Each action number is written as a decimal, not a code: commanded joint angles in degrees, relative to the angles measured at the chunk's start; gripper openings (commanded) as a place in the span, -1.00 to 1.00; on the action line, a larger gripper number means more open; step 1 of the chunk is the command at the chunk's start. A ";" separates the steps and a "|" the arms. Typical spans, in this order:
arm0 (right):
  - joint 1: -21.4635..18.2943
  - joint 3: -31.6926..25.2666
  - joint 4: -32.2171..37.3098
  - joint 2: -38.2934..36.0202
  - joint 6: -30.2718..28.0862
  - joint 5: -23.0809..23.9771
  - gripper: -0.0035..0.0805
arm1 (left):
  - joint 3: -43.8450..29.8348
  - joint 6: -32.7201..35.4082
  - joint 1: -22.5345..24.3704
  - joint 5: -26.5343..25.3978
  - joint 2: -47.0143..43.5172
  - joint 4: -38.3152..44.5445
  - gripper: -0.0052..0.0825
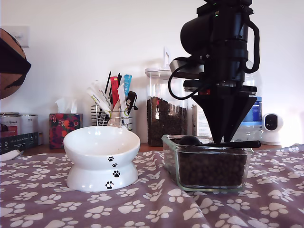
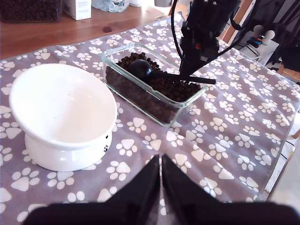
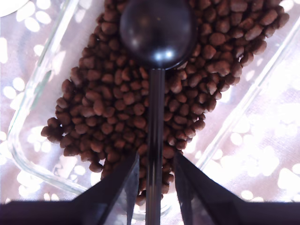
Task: Measure one spoon of cat food and pour it into the food bowl
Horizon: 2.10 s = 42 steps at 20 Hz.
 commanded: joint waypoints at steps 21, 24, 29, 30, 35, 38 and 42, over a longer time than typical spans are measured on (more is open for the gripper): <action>1.29 -0.04 -1.46 2.73 0.63 0.07 -0.95 | -0.39 -0.22 -0.20 0.66 0.24 -0.28 -0.93; 1.29 0.61 -1.70 2.73 1.90 0.42 -0.95 | -0.39 -0.24 -0.20 0.68 0.24 -0.28 -0.93; 1.27 3.02 -2.71 2.60 3.06 0.44 -0.95 | -0.39 -0.22 -0.20 0.68 0.24 -0.28 -0.93; 1.27 3.52 -2.95 2.60 3.26 0.42 -0.95 | -0.39 -0.22 -0.20 0.66 0.24 -0.28 -0.93; 1.25 4.92 -4.96 2.60 5.33 0.35 -0.95 | -0.39 -0.22 -0.20 0.68 0.24 -0.20 -0.93; 0.48 4.92 -6.01 2.43 5.81 -2.95 -0.95 | -0.39 -0.28 -0.20 0.87 0.24 0.70 -0.93; -1.31 4.92 -5.03 0.00 6.23 -6.25 -0.95 | -0.39 -1.33 -0.20 0.76 0.31 0.68 -0.93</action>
